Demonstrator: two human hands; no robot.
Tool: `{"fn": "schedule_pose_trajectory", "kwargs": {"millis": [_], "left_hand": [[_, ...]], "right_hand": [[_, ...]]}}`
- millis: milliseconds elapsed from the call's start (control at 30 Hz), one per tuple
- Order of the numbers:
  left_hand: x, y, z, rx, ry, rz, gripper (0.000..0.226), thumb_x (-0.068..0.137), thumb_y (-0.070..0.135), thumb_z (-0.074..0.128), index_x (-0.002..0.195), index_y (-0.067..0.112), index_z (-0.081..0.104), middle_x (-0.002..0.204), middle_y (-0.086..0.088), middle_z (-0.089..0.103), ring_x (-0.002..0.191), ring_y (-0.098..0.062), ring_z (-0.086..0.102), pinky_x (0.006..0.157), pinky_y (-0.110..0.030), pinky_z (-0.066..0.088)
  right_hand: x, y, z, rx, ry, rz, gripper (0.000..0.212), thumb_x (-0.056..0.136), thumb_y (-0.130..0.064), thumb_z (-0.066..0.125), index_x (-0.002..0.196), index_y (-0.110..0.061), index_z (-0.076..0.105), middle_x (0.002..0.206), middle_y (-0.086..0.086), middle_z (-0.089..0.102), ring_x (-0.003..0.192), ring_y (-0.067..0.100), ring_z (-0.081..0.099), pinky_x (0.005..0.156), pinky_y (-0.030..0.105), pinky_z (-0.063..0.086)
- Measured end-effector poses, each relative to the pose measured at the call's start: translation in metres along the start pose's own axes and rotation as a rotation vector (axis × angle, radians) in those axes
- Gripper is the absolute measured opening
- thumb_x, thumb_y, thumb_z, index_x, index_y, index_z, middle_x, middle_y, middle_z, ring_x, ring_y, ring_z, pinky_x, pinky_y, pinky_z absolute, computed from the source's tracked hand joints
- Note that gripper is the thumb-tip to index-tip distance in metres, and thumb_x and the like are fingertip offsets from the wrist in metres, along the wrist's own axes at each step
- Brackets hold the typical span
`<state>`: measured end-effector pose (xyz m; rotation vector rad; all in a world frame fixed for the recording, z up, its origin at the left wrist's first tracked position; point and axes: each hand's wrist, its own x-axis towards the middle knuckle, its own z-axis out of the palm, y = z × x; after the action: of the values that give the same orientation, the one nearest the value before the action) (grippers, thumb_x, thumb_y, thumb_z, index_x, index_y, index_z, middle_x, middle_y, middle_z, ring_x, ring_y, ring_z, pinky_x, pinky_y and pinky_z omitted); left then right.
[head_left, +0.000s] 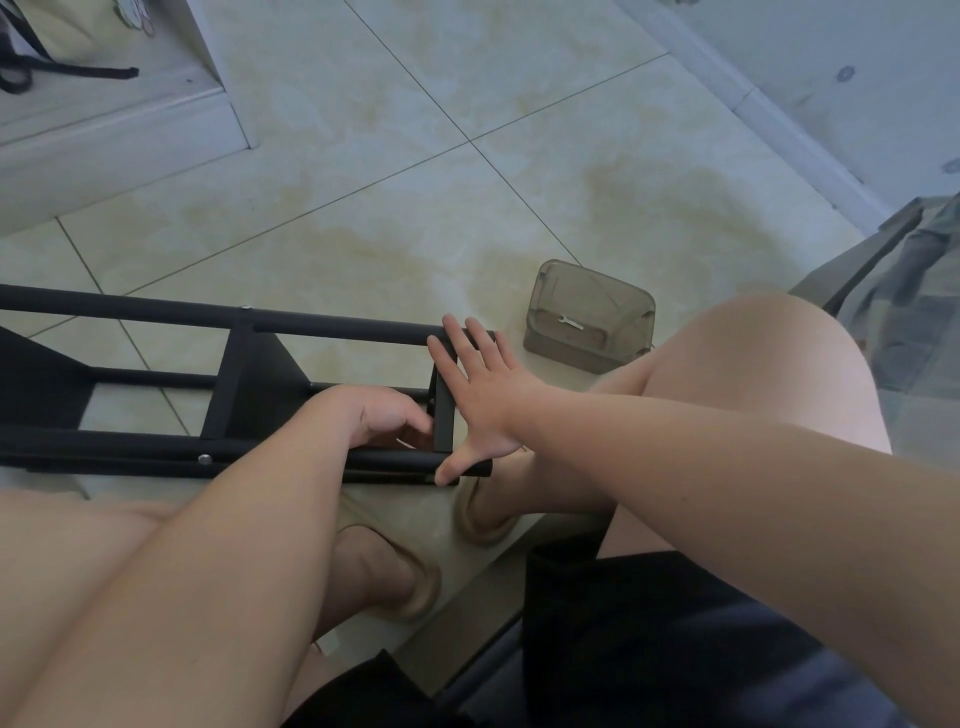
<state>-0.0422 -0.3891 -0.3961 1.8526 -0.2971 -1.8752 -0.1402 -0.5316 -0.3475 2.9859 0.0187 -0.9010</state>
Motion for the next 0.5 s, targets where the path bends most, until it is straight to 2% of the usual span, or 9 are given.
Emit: {"fn": "schedule_pose_trajectory", "kwargs": {"millis": [67, 100, 167, 233, 300, 367, 433, 500], "left_hand": [[-0.0013, 0.0015, 0.0013, 0.030, 0.019, -0.014, 0.022, 0.090, 0.016, 0.063, 0.074, 0.014, 0.078, 0.082, -0.002, 0.073, 0.086, -0.022, 0.062, 0.088, -0.034, 0.047], [-0.0022, 0.0020, 0.0012, 0.036, 0.030, -0.012, 0.024, 0.090, 0.016, 0.065, 0.068, 0.016, 0.077, 0.075, 0.000, 0.072, 0.080, -0.019, 0.060, 0.082, -0.032, 0.046], [-0.0032, 0.0023, 0.0021, 0.048, 0.034, -0.001, 0.014, 0.088, 0.015, 0.066, 0.085, 0.012, 0.079, 0.087, -0.007, 0.075, 0.085, -0.021, 0.061, 0.088, -0.034, 0.048], [-0.0039, 0.0019, 0.0020, 0.045, 0.035, -0.005, 0.026, 0.088, 0.014, 0.066, 0.110, 0.005, 0.075, 0.112, -0.017, 0.073, 0.098, -0.026, 0.063, 0.105, -0.042, 0.046], [-0.0057, 0.0029, 0.0028, 0.053, 0.034, 0.001, 0.031, 0.088, 0.013, 0.064, 0.117, 0.005, 0.073, 0.120, -0.020, 0.070, 0.101, -0.027, 0.062, 0.110, -0.045, 0.043], [-0.0048, 0.0027, 0.0027, 0.044, 0.020, 0.017, 0.030, 0.088, 0.011, 0.063, 0.116, 0.007, 0.074, 0.114, -0.019, 0.072, 0.100, -0.027, 0.062, 0.106, -0.042, 0.044], [-0.0047, 0.0021, 0.0024, 0.031, 0.015, 0.026, 0.028, 0.088, 0.009, 0.062, 0.114, 0.007, 0.074, 0.099, -0.015, 0.072, 0.095, -0.027, 0.061, 0.096, -0.037, 0.046], [-0.0035, 0.0006, 0.0011, 0.009, 0.000, 0.031, 0.030, 0.088, 0.007, 0.060, 0.115, 0.006, 0.074, 0.095, -0.012, 0.069, 0.095, -0.026, 0.059, 0.093, -0.036, 0.044]], "right_hand": [[0.0000, -0.0001, -0.0002, -0.001, -0.002, 0.000, 0.160, 0.051, -0.100, 0.056, 0.156, -0.011, -0.027, 0.160, 0.018, -0.035, 0.148, 0.041, -0.030, 0.123, 0.058, -0.009], [-0.0001, -0.0001, -0.0003, -0.002, -0.004, 0.000, 0.160, 0.052, -0.100, 0.056, 0.156, -0.011, -0.027, 0.160, 0.018, -0.036, 0.148, 0.042, -0.030, 0.123, 0.058, -0.009], [-0.0003, 0.0000, -0.0008, -0.007, -0.005, 0.000, 0.160, 0.052, -0.100, 0.055, 0.155, -0.010, -0.027, 0.160, 0.019, -0.036, 0.148, 0.042, -0.030, 0.123, 0.058, -0.008], [-0.0007, 0.0000, -0.0015, -0.010, -0.007, 0.000, 0.160, 0.052, -0.100, 0.055, 0.155, -0.010, -0.026, 0.160, 0.019, -0.035, 0.148, 0.042, -0.030, 0.123, 0.058, -0.008], [-0.0012, -0.0002, -0.0023, -0.006, -0.009, -0.003, 0.159, 0.053, -0.100, 0.056, 0.156, -0.010, -0.026, 0.160, 0.019, -0.035, 0.148, 0.042, -0.030, 0.123, 0.058, -0.008], [-0.0019, -0.0007, -0.0029, -0.004, -0.010, -0.004, 0.159, 0.053, -0.100, 0.056, 0.156, -0.010, -0.026, 0.160, 0.019, -0.035, 0.148, 0.042, -0.030, 0.123, 0.058, -0.008], [-0.0023, -0.0009, -0.0035, -0.006, -0.013, -0.002, 0.159, 0.054, -0.099, 0.056, 0.155, -0.010, -0.027, 0.160, 0.018, -0.036, 0.148, 0.042, -0.031, 0.123, 0.058, -0.008], [-0.0025, -0.0011, -0.0040, -0.004, -0.018, -0.001, 0.159, 0.054, -0.099, 0.056, 0.155, -0.010, -0.027, 0.160, 0.018, -0.036, 0.148, 0.041, -0.031, 0.123, 0.058, -0.008]]}}
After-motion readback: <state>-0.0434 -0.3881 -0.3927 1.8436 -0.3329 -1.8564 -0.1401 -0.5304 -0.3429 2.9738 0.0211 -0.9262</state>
